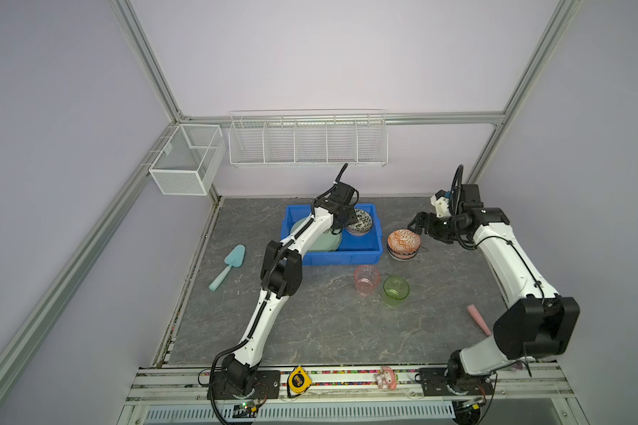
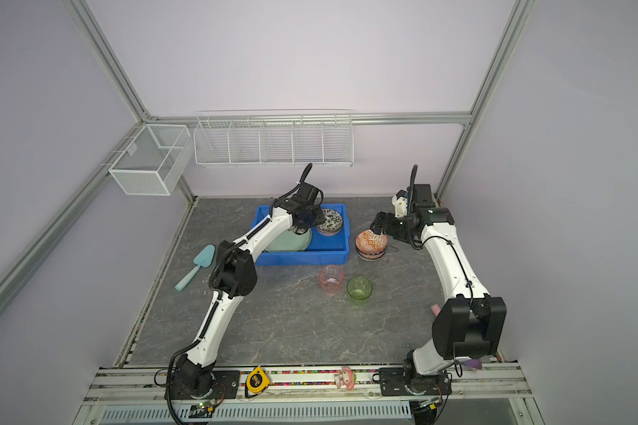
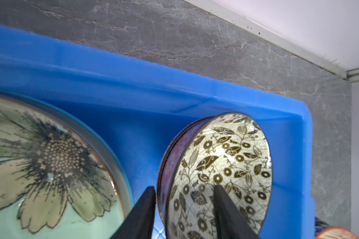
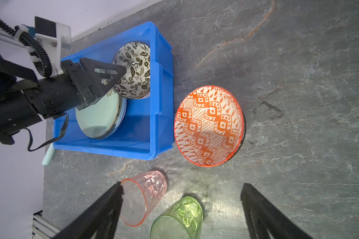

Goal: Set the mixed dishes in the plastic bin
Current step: 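Lower the leaf bowl into the bin beside the striped bowl with the left gripper, then open and raise the left gripper while the right gripper lowers onto the orange bowl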

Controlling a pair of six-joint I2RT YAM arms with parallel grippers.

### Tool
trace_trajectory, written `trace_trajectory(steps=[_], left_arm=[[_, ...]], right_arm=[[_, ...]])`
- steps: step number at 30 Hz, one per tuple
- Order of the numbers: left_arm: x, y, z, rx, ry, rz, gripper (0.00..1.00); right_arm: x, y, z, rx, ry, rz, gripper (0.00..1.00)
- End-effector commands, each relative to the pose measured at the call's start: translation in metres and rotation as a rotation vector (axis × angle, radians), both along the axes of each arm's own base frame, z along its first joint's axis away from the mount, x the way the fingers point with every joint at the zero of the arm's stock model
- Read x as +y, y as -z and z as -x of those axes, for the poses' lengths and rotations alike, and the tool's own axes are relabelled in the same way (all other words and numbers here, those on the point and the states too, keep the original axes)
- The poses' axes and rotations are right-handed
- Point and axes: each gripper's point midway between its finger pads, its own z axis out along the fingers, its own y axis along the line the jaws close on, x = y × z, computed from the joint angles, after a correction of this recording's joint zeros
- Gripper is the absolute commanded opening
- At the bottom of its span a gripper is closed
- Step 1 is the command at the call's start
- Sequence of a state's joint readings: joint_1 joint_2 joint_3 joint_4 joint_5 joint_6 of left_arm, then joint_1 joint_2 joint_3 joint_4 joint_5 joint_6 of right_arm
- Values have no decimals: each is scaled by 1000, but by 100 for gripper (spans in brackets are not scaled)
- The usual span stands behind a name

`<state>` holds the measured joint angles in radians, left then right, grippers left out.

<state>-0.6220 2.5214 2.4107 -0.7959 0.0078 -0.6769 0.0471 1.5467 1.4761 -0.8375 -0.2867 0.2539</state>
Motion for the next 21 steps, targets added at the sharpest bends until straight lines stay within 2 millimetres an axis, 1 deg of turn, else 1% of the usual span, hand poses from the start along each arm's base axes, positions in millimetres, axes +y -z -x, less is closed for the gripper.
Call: trace_trajectory(steps=[1, 5, 7, 9, 12, 14, 15, 19, 21], left_arm=[[-3, -30, 4, -36, 22, 15, 58], [-3, -40, 7, -43, 35, 15, 74], [-3, -48, 10, -49, 45, 16, 82], [-3, -57, 13, -62, 53, 15, 87], [-1, -77, 16, -96, 68, 18, 90], [3, -92, 18, -121, 68, 13, 91], [6, -101, 20, -137, 67, 14, 91], [17, -135, 31, -203, 67, 34, 91], [27, -148, 39, -244, 65, 34, 91]], right_arm=[[-1, -2, 2, -2, -14, 0, 92], [-4, 3, 2, 22, 4, 16, 91], [-11, 9, 2, 48, 30, 51, 91], [-20, 16, 2, 79, 56, 93, 91], [-29, 25, 2, 118, 85, 146, 92], [-31, 28, -2, 124, 88, 155, 93], [-31, 33, 3, 164, 86, 160, 95], [-34, 42, 0, 205, 89, 179, 100], [-34, 45, -4, 212, 86, 195, 97]])
